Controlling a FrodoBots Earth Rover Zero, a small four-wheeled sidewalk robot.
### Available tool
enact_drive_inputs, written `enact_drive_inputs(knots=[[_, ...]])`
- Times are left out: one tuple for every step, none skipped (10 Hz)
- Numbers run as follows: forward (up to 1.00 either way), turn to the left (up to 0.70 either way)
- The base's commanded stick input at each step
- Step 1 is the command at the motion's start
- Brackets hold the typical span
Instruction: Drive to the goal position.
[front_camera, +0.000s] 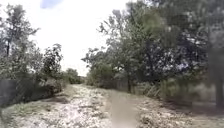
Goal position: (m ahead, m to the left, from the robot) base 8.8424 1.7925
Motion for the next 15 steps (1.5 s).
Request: enact_drive_inputs(knots=[[0.85,0.34],[0.85,0.33],[0.85,0.20],[0.85,0.00],[0.85,0.08],[0.85,0.34],[0.85,0.31],[0.85,0.19],[0.85,0.02],[0.85,0.34],[0.85,0.24],[0.85,0.00],[0.85,0.00],[0.85,0.00],[0.85,0.00]])
